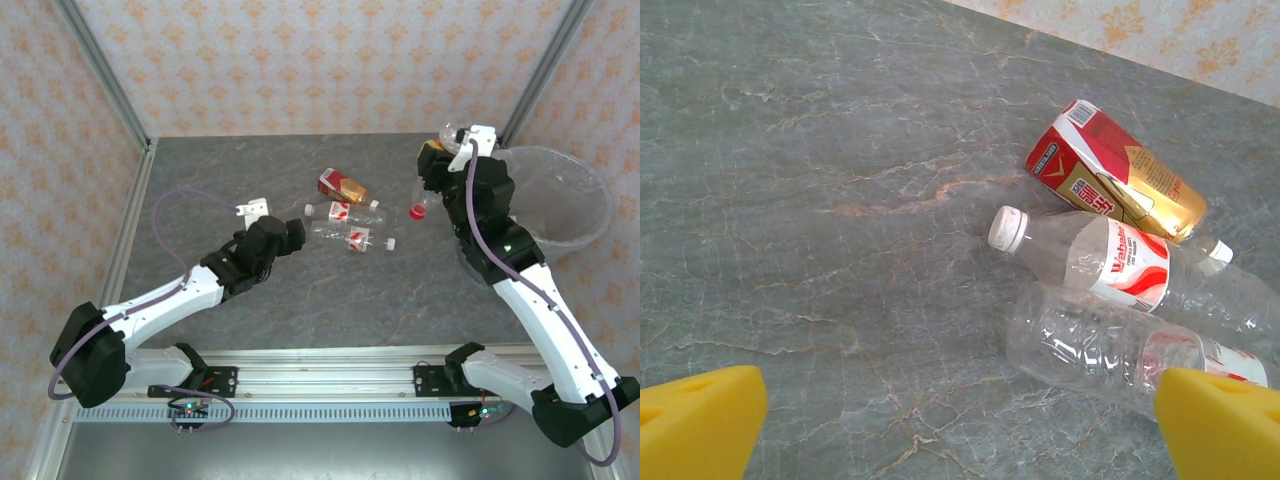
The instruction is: Put the plastic bottles in the bin
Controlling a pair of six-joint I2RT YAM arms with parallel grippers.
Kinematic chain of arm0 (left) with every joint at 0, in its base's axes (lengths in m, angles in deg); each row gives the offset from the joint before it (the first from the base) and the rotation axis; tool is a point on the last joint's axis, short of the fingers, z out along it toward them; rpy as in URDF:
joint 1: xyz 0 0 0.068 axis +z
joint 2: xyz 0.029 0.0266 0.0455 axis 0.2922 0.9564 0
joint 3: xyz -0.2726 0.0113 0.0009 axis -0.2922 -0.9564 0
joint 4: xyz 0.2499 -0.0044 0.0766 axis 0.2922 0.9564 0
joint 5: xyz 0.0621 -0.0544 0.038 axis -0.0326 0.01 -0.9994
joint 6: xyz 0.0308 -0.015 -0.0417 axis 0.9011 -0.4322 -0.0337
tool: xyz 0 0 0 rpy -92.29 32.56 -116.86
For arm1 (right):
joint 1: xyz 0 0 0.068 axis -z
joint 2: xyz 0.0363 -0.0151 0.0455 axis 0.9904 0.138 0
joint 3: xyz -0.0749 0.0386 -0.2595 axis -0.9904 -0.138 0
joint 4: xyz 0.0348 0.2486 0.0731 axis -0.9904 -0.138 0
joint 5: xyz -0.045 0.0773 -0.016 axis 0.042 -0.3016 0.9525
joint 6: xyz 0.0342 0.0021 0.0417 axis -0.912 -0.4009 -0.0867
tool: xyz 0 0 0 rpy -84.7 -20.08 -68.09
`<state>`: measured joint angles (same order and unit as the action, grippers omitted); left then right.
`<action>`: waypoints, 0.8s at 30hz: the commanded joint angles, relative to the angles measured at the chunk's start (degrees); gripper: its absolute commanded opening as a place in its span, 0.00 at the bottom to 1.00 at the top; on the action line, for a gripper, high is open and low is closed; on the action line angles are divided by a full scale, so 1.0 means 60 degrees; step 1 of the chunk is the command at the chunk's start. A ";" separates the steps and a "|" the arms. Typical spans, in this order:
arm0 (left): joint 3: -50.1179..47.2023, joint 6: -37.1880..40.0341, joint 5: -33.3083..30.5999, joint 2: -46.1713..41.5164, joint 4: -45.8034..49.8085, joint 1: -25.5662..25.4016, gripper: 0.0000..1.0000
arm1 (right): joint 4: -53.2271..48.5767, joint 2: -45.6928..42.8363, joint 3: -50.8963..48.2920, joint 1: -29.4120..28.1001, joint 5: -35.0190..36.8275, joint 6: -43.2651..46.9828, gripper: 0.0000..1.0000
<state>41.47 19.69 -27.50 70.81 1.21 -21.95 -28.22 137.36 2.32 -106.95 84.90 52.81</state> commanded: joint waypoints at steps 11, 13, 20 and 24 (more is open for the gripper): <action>0.0254 -0.0251 -0.0297 0.0053 0.0404 0.0044 1.00 | 0.2172 -0.0976 -0.0666 0.2395 0.1216 0.0365 0.42; 0.0253 -0.0251 -0.0289 0.0076 0.0402 0.0044 1.00 | 0.2174 -0.1172 -0.0840 0.2885 0.1181 0.0174 0.42; 0.0298 -0.0207 -0.0238 0.0166 0.0420 0.0041 1.00 | 0.2005 -0.1401 -0.1075 0.4163 0.1341 0.0256 0.42; 0.0294 -0.0192 -0.0295 0.0158 0.0483 0.0044 1.00 | 0.2047 -0.1361 -0.0985 0.4917 0.1399 0.0367 0.42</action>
<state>41.62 19.39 -27.52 71.49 2.52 -21.95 -17.51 129.52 -3.82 -79.45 91.85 54.19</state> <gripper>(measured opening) 0.998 0.445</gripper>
